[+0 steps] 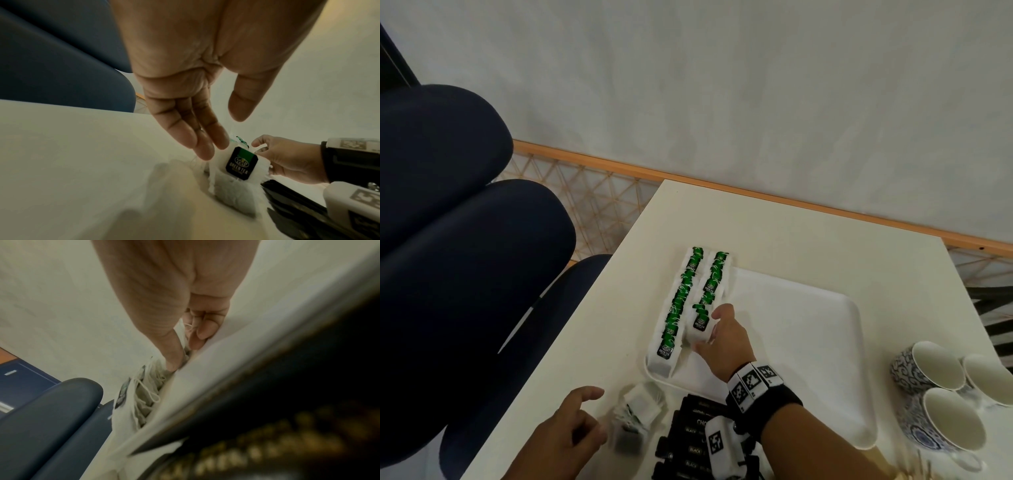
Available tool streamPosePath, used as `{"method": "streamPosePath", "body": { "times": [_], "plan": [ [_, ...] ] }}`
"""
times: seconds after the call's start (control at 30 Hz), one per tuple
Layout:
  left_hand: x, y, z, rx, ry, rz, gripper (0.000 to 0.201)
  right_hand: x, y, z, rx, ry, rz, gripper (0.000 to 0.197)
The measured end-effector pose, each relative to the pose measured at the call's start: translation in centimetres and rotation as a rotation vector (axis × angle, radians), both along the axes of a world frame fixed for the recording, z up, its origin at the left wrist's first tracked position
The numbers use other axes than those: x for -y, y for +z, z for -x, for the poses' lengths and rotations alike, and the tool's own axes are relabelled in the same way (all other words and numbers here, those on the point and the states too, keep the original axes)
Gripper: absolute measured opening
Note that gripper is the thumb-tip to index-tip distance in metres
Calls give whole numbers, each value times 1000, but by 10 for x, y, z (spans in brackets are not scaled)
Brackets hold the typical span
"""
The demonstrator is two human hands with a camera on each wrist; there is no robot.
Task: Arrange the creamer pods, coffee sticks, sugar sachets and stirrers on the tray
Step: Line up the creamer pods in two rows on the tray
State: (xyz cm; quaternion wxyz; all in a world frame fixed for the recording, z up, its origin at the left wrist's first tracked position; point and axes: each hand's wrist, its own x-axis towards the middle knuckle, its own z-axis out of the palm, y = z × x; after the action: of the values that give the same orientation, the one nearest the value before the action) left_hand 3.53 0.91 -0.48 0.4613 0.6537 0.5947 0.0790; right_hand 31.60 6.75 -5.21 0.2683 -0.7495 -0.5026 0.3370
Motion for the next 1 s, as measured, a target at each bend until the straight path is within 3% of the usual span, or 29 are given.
{"method": "streamPosePath", "body": {
  "times": [0.33,0.57,0.67,0.83,1.0],
  "plan": [
    [-3,-14,-5,-38,3,-53,48,8,8,6,112,37,-76,51],
    [-24,-22,-18,-64,-136,-90,56,34,43,26,166,508,-36,6],
    [-30,-26,-21,-110,-167,-60,58,42,48,45,162,703,-20,15],
    [-25,-30,-26,-149,-191,-79,54,50,41,72,257,762,113,59],
    [-16,-33,-24,-91,-128,-103,44,55,36,83,394,836,138,65]
  ]
}}
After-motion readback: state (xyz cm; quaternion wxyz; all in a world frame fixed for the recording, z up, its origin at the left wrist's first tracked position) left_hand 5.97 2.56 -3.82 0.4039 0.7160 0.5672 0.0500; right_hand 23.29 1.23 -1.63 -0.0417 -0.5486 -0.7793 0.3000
